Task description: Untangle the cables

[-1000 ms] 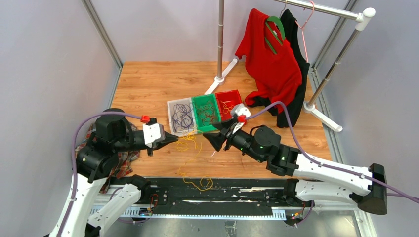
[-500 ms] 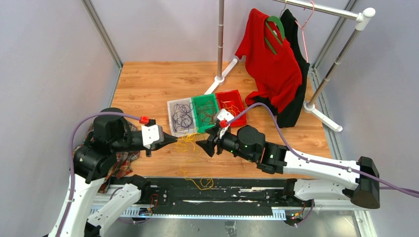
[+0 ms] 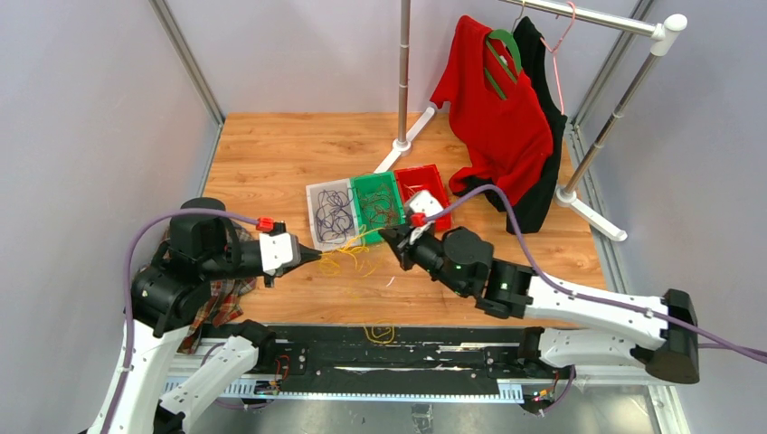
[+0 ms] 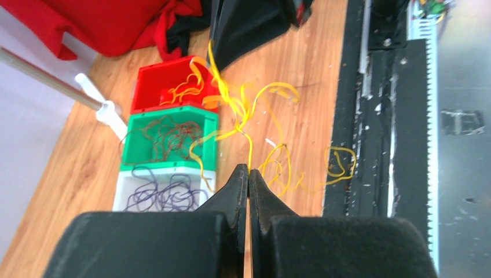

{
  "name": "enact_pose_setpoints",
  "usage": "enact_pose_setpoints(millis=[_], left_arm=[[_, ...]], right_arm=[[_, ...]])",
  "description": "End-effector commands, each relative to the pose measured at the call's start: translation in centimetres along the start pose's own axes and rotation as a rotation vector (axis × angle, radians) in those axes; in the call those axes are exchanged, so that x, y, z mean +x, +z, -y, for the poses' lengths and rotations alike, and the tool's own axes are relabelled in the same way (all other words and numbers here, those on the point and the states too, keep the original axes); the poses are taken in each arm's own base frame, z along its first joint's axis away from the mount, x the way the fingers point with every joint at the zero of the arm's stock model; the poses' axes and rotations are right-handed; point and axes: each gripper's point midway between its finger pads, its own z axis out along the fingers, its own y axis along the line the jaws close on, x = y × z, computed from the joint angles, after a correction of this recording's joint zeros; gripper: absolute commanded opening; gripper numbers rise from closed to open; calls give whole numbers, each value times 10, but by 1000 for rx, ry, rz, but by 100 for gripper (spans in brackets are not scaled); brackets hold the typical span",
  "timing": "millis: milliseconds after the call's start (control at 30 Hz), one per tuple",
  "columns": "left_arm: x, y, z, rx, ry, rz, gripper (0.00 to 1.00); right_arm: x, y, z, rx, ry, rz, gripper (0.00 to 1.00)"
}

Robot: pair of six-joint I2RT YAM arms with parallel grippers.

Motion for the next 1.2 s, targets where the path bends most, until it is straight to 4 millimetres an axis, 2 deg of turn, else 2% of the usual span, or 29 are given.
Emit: enact_pose_setpoints(millis=[0,167,267,500,633,800,967,1067,1167], left_arm=[[4,-10,-14,-90,92,-58,0],[13,-17,-24,-153,131,-113,0],[24,-19,-24,-154,144,-159,0],[52,-27,-27,-207,179,-261,0],[81,-38,-29,-214,201,-405,0],[136,-72,-42,-271,325,-713,0],[181,-118,-56,-303,481,-1071,0],[206,-140,-54,-269,545,-1267,0],[227,-151,-45,-206,567,-1376,0]], right_arm=[[-20,-28,48,189,8,61,1],[-30,-63,98,343,92,116,1],[-41,-82,126,426,139,161,1],[-65,-105,161,563,101,168,1],[-78,-122,184,685,67,167,1],[-92,-146,212,814,42,168,1],[-99,-160,227,882,25,158,1],[-102,-167,234,917,26,158,1],[-108,-178,243,968,24,168,1]])
